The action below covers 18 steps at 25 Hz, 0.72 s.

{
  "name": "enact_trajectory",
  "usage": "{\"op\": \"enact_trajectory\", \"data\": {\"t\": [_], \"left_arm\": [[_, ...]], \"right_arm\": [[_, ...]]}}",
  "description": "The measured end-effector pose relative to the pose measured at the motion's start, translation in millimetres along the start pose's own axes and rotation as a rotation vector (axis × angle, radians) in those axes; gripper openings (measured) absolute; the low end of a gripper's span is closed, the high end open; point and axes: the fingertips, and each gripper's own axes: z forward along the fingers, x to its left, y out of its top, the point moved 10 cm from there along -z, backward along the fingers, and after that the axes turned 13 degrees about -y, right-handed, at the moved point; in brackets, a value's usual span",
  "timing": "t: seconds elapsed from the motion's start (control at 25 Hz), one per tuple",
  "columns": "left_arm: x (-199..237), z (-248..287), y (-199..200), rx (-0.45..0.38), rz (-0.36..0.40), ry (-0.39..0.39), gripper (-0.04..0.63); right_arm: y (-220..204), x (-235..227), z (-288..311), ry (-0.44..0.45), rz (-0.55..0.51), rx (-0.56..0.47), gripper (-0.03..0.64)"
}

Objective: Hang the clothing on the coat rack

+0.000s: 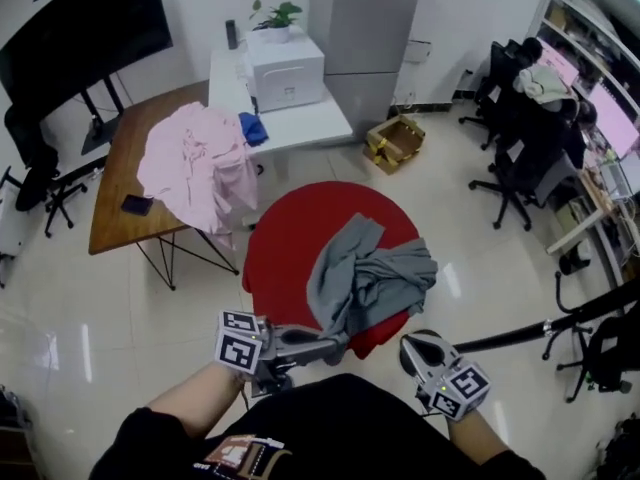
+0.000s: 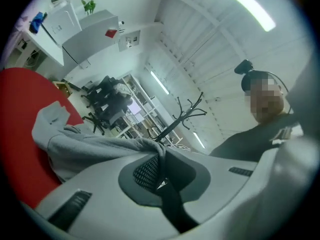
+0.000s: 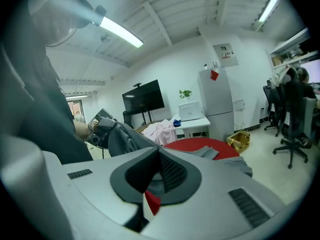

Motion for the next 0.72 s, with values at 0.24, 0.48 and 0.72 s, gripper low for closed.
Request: {"op": "enact_trajectory", "data": {"t": [0.24, 0.48, 0.72], "left_arm": [[-12, 124, 61, 0.184, 0.039, 0.119, 0.009], [-32, 236, 124, 0.429, 0.217, 0.187, 0.009], [-44, 314, 191, 0.661, 0.404, 0.297, 0.009]], "right_arm": [[40, -39, -92, -0.028, 0.001, -0.162, 0.000], [51, -72, -171, -0.059, 0.018, -0.243, 0.000], [35, -97, -217, -0.105, 0.037, -0.308, 0.000]]}}
